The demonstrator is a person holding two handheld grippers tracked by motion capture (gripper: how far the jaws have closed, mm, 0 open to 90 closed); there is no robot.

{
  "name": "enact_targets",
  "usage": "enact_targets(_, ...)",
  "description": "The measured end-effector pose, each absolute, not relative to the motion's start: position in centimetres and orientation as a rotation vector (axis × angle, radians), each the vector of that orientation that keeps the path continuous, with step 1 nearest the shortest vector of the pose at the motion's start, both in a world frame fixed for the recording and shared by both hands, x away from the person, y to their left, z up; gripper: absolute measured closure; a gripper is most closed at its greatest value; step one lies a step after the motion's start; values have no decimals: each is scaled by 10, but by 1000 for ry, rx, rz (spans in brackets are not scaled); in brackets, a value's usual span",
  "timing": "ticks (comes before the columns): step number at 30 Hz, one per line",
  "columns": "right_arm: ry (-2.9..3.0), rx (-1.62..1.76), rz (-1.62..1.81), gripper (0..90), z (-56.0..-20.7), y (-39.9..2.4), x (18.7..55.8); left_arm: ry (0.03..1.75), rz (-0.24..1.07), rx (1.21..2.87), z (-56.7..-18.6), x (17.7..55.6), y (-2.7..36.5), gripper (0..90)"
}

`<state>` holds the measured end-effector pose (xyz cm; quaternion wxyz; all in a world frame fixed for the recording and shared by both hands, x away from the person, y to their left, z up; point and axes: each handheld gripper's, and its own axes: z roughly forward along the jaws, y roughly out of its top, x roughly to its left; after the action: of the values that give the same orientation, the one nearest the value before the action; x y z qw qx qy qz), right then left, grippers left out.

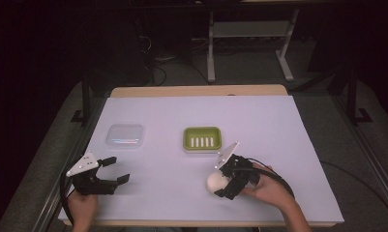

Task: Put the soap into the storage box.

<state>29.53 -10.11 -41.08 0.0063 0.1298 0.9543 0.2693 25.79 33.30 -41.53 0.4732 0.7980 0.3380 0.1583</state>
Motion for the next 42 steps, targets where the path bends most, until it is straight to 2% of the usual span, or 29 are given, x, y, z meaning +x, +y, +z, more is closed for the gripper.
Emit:
enact_targets(25, 2990, 391, 686, 156, -428, -84, 295, 828, 383, 1950, -416, 258, 333, 145)
enact_targets(32, 2990, 371, 682, 216, -428, -84, 295, 829, 385, 1948, -416, 258, 333, 145)
enact_targets(42, 2988, 361, 670, 234, -429, -82, 294, 837, 385, 1943, -415, 258, 334, 145)
